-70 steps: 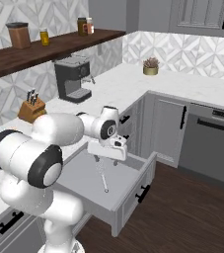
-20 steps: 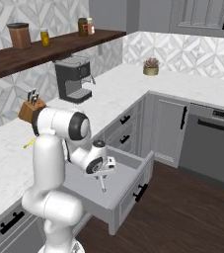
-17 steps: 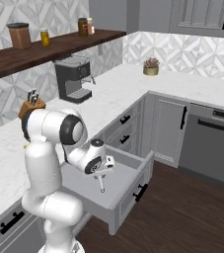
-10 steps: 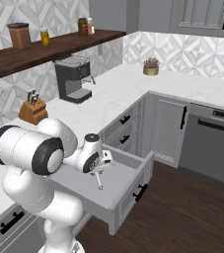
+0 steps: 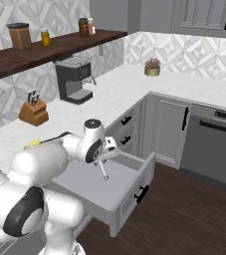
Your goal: Pick the whisk from the drawer and place it on the counter.
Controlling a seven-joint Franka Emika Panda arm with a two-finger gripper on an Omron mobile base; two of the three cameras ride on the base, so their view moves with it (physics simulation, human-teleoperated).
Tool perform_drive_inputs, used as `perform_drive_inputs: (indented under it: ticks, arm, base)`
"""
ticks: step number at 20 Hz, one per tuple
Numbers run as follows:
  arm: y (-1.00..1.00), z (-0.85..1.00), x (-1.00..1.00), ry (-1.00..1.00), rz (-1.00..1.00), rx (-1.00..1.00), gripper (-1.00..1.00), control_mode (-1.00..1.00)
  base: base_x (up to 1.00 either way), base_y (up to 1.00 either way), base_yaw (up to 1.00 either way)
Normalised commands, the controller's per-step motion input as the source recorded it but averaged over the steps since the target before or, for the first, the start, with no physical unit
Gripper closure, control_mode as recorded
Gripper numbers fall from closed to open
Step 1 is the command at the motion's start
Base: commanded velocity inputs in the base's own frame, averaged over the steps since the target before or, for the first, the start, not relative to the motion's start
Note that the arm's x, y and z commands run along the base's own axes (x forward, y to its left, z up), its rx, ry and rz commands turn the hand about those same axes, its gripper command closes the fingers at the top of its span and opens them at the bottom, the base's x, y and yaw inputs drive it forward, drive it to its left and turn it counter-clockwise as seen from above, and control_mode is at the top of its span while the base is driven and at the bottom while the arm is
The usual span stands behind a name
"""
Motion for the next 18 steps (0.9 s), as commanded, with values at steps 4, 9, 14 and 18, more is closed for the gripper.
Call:
perform_drive_inputs:
  ticks: [4,9,14,18]
  arm:
    - [-0.10,1.00,-0.39,0.00,0.12,0.00,1.00,-1.00]
    - [0.71,1.00,-0.38,0.10,0.24,-0.05,1.00,-1.00]
    - [1.00,0.76,0.00,0.03,0.44,-0.01,1.00,-1.00]
    - [1.00,0.24,-0.05,0.00,0.39,0.00,1.00,-1.00]
  base:
    - [0.00,0.00,0.00]
    - [0.00,0.00,0.00]
    - [0.00,0.00,0.00]
    - [0.00,0.00,0.00]
